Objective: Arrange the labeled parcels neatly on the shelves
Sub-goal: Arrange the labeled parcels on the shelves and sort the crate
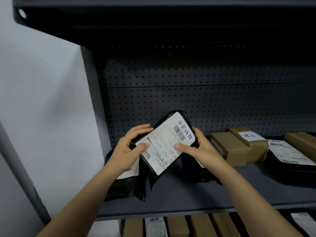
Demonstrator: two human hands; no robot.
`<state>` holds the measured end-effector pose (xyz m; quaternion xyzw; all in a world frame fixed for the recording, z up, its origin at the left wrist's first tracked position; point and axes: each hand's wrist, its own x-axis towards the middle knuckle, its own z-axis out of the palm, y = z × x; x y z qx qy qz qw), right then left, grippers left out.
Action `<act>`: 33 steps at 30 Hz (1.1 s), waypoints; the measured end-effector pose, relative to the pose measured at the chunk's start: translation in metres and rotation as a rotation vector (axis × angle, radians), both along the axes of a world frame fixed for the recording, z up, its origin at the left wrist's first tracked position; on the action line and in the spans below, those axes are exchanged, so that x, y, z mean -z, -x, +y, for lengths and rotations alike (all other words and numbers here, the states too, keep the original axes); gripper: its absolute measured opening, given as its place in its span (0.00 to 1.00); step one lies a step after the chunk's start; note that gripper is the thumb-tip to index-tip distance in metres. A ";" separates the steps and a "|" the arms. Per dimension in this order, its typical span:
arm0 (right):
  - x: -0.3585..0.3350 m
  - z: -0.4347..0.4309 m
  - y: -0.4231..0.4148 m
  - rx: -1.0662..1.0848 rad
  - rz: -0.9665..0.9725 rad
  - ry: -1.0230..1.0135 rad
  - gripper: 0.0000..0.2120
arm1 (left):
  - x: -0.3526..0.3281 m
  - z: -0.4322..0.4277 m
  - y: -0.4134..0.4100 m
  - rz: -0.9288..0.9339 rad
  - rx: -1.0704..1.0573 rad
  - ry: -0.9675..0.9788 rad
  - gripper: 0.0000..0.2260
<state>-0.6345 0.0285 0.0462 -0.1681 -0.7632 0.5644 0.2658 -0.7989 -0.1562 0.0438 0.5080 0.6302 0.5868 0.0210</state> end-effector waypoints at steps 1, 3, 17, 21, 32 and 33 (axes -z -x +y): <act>0.000 -0.001 -0.001 -0.016 -0.017 -0.008 0.29 | 0.000 0.000 0.000 0.001 0.003 0.000 0.18; 0.000 -0.002 -0.003 -0.037 -0.050 -0.018 0.26 | 0.000 -0.002 -0.001 -0.008 0.008 -0.008 0.16; 0.009 -0.007 -0.004 0.170 0.204 0.170 0.07 | 0.005 0.008 -0.016 -0.161 -0.142 -0.083 0.24; 0.008 -0.008 -0.004 0.255 0.318 0.359 0.05 | 0.016 0.010 -0.041 -0.325 -0.202 -0.133 0.38; 0.016 -0.030 0.002 0.138 0.354 0.414 0.09 | 0.031 0.048 -0.058 -0.532 -0.088 -0.330 0.44; 0.016 -0.031 0.001 0.124 0.353 0.406 0.09 | 0.029 0.050 -0.056 -0.540 -0.092 -0.349 0.43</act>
